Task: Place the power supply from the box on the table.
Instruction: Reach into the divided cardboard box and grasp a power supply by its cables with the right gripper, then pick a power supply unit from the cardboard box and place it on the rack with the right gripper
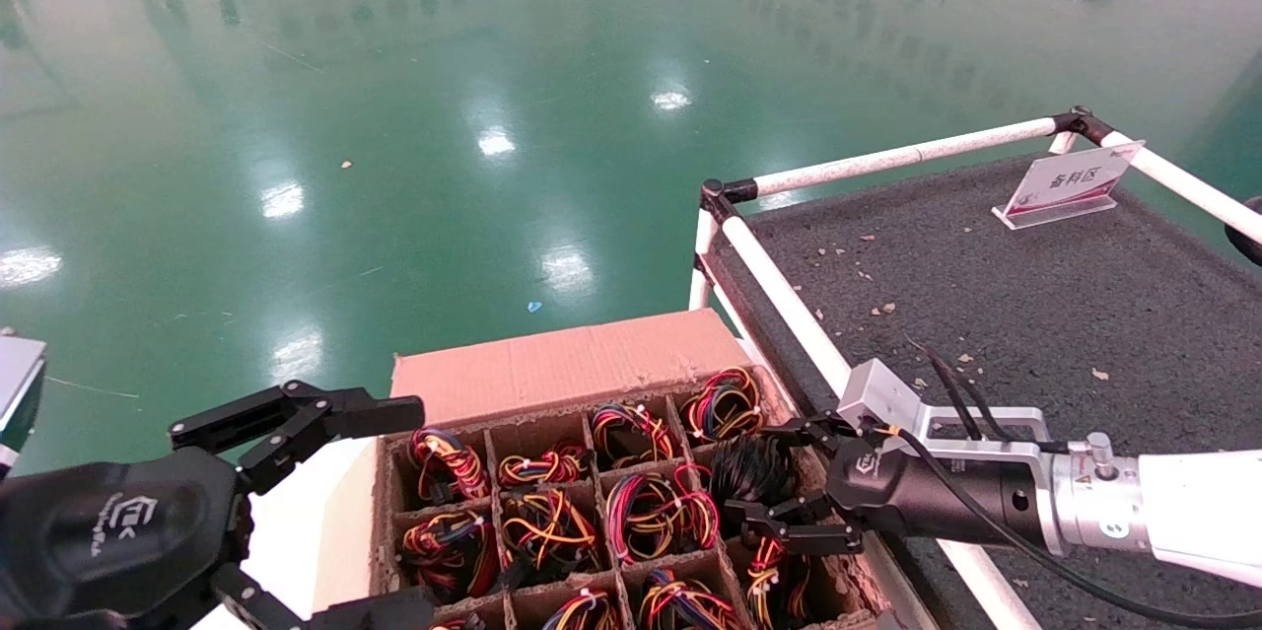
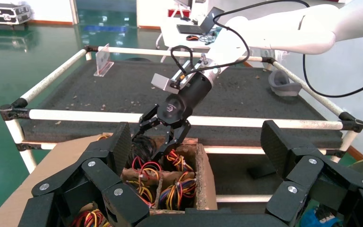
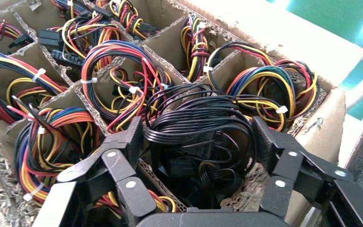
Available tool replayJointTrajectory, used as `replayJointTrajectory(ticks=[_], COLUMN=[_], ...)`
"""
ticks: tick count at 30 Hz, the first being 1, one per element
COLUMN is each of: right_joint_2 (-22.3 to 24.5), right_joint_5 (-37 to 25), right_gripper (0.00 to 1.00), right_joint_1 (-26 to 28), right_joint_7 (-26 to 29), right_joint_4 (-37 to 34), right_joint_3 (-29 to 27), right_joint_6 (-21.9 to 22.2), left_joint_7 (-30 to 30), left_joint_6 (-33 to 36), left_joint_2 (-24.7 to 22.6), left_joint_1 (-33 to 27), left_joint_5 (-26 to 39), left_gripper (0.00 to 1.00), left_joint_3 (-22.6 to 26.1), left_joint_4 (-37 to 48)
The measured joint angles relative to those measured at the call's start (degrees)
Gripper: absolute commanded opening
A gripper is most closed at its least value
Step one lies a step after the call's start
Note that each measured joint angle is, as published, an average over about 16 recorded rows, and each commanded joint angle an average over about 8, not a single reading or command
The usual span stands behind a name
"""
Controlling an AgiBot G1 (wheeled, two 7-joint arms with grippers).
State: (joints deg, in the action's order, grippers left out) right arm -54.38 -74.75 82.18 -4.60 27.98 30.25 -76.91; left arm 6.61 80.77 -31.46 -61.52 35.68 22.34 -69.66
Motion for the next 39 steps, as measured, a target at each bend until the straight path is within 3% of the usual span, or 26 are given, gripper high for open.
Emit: replayJointTrajectory(ticks=[21, 31, 39], right_joint_2=[-0.4, 0.63, 1.89], right_joint_5=[0.55, 2.94, 6.16], right_gripper=[0.0, 0.0, 0.0], right_joint_1=[0.53, 2.47, 5.82], right_joint_7=[0.46, 4.37, 10.58], right_joint_4=[-2.52, -3.88, -5.65], right_joint_3=[-0.15, -1.04, -2.31], right_joint_6=[-1.06, -5.77, -10.59], left_joint_7=[0.0, 0.0, 0.0], left_joint_6=[0.0, 0.0, 0.0], left_joint_2=[0.0, 0.0, 0.0], left_joint_1=[0.0, 0.0, 0.0], left_joint_5=[0.0, 0.0, 0.0], left_gripper=[1.0, 1.0, 1.0], left_joint_3=[0.0, 0.0, 0.0], left_joint_4=[0.0, 0.0, 0.0])
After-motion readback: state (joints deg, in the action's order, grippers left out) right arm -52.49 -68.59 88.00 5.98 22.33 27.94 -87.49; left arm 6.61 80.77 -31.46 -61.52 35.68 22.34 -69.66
